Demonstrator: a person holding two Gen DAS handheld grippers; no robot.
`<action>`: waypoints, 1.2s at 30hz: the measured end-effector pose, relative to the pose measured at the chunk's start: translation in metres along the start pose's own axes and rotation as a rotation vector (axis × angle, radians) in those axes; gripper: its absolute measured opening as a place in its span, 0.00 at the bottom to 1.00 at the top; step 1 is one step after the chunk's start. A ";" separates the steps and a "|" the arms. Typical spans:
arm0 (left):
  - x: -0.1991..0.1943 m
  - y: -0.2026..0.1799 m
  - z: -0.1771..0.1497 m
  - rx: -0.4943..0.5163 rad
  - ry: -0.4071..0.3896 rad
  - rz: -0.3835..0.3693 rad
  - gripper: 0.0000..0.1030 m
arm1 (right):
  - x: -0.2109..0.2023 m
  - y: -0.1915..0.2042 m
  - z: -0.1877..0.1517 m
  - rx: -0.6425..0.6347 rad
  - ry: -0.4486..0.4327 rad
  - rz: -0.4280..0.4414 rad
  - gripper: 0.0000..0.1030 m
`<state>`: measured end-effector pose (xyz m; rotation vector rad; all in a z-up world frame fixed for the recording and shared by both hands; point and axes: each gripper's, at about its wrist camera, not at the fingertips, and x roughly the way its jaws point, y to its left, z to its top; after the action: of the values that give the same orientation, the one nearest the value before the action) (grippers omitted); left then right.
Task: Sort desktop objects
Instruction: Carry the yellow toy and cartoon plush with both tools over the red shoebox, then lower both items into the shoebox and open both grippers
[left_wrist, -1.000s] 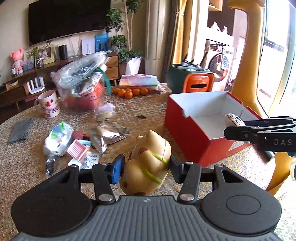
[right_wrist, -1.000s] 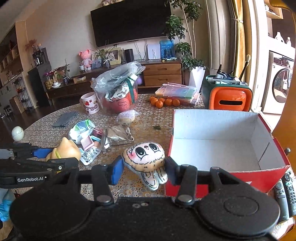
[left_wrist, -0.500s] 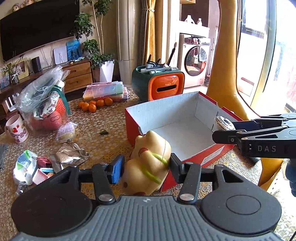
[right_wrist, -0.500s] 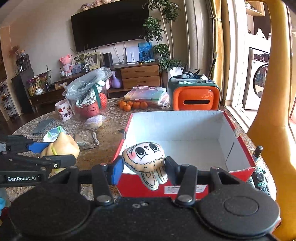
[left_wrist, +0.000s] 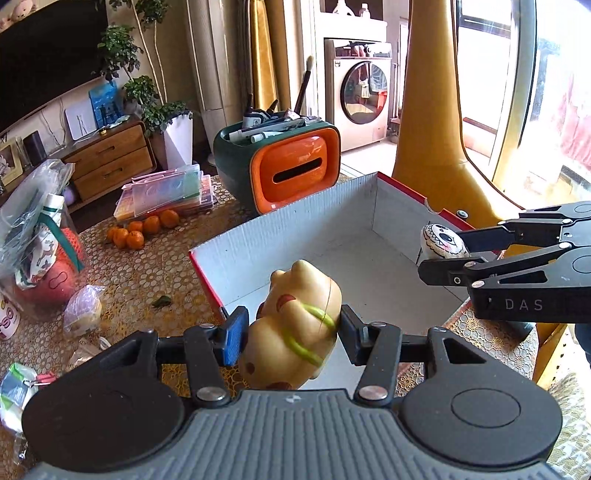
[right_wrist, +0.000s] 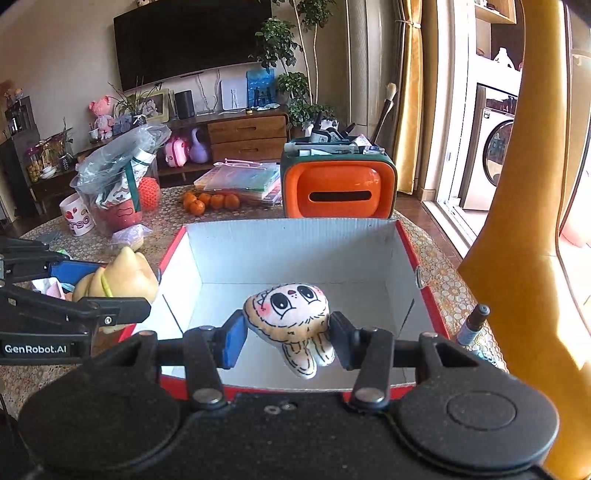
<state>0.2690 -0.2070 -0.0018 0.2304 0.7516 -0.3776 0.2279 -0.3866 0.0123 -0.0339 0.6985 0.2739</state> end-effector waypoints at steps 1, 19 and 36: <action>0.008 -0.001 0.004 0.010 0.011 0.000 0.50 | 0.004 -0.003 0.001 -0.004 0.003 -0.005 0.47; 0.130 -0.024 0.029 0.145 0.278 -0.045 0.50 | 0.088 -0.031 0.009 -0.090 0.217 0.046 0.46; 0.168 -0.023 0.023 0.130 0.494 -0.084 0.55 | 0.112 -0.027 -0.006 -0.197 0.360 0.030 0.47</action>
<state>0.3856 -0.2776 -0.1046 0.4240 1.2267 -0.4557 0.3132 -0.3870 -0.0651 -0.2657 1.0278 0.3691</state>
